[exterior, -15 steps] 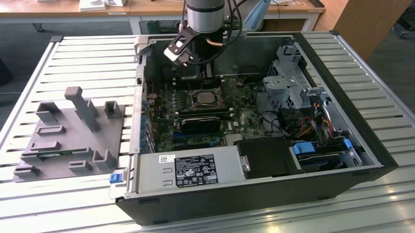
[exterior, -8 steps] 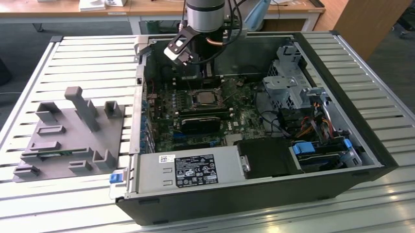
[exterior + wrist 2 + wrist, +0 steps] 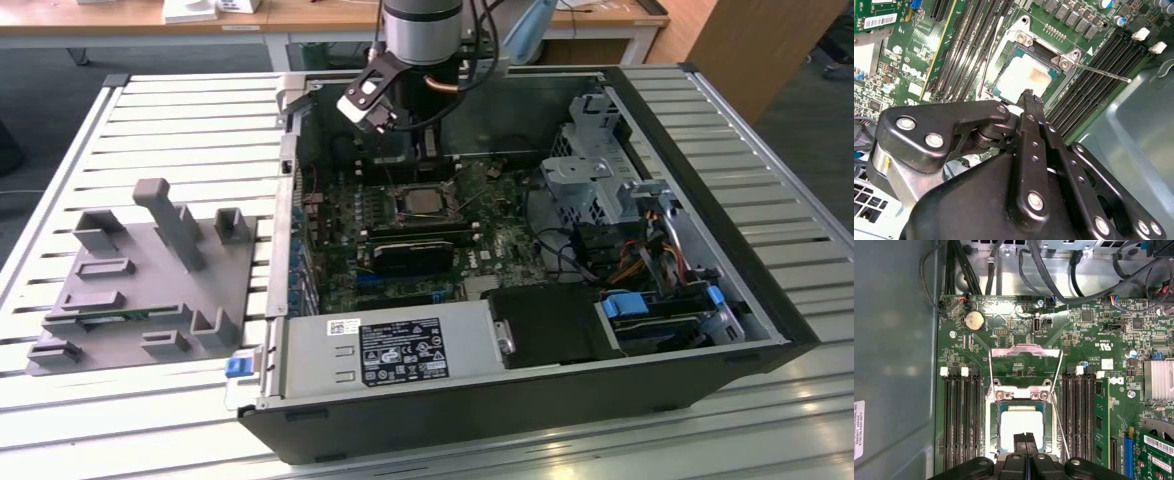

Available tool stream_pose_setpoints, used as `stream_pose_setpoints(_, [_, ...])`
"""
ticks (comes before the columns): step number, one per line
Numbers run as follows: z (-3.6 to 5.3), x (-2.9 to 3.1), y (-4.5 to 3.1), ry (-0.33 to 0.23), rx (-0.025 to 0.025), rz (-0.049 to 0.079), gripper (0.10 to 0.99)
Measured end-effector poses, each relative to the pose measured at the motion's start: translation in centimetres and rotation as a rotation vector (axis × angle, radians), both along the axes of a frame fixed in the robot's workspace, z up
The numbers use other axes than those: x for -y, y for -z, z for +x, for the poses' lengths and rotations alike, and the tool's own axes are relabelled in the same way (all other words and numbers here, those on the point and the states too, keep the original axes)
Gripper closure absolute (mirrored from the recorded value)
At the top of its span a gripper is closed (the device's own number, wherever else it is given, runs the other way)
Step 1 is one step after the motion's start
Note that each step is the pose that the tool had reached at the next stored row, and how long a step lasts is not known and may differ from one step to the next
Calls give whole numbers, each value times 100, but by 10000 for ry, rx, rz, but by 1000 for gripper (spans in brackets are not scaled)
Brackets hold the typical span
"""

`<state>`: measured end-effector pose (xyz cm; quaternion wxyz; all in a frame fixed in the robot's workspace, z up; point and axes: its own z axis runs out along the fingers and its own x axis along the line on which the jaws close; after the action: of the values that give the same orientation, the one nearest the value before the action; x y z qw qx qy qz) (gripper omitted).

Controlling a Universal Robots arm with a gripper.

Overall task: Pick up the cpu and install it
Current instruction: 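Close the cpu cover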

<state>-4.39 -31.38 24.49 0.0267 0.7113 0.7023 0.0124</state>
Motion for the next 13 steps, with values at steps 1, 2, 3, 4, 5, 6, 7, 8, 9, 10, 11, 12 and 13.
stream_pose_setpoints(1, [0, 0, -8, 1, -1, -1, 980])
stream_pose_setpoints(2, [0, 0, -15, 2, -2, 0, 980])
stream_pose_setpoints(3, [0, 0, -21, 3, -2, 1, 980])
stream_pose_setpoints(4, [0, 0, -29, 4, -2, 1, 980])
stream_pose_setpoints(5, [0, 0, -36, 6, -2, 0, 980])
stream_pose_setpoints(6, [0, 0, -44, 7, -3, 1, 980])
stream_pose_setpoints(7, [0, 0, -51, 8, -3, 0, 980])
stream_pose_setpoints(8, [0, 0, -57, 9, -4, 1, 980])
stream_pose_setpoints(9, [0, 0, -64, 11, -5, 1, 980])
stream_pose_setpoints(10, [0, 0, -71, 12, -6, 1, 980])
stream_pose_setpoints(11, [0, 0, -78, 13, -7, 0, 980])
stream_pose_setpoints(12, [0, 0, -83, 14, -7, 1, 980])
stream_pose_setpoints(13, [0, 0, -88, 16, -9, 0, 980])
